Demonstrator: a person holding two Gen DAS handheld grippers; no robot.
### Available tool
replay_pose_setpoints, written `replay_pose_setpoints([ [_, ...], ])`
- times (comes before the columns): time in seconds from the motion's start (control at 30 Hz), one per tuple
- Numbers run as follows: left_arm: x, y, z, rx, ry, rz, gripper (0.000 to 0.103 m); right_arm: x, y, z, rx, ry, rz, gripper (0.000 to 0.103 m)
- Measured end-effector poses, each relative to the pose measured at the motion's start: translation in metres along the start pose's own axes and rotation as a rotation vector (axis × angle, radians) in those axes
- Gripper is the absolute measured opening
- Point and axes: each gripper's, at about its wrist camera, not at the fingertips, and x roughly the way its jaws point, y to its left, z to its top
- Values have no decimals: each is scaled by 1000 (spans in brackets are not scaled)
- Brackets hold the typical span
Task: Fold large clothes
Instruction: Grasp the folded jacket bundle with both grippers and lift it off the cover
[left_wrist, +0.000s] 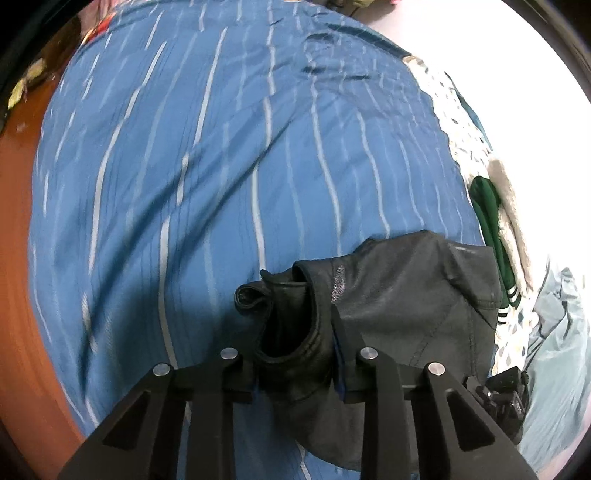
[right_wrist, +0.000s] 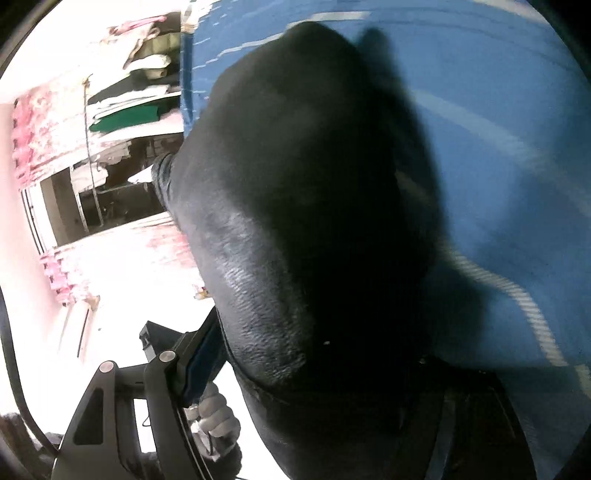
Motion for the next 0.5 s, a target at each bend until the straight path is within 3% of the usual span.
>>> replay_pose_setpoints([
  [0.03, -3, -4, 2, 15, -1, -3, 22, -8, -2, -3, 7, -6, 15, 57],
  [0.1, -14, -16, 7, 58, -7, -3, 22, -11, 3, -9, 19, -25, 47, 51],
  [0.2, -27, -31, 15, 103, -7, -13, 21, -19, 17, -20, 16, -54, 50, 48],
  [0.43, -46, -56, 36, 179, 9, -80, 21, -62, 43, -47, 66, -147, 33, 48],
  [0.5, -35, -52, 40, 195, 30, -76, 21, -70, 40, -49, 98, -167, 27, 57],
])
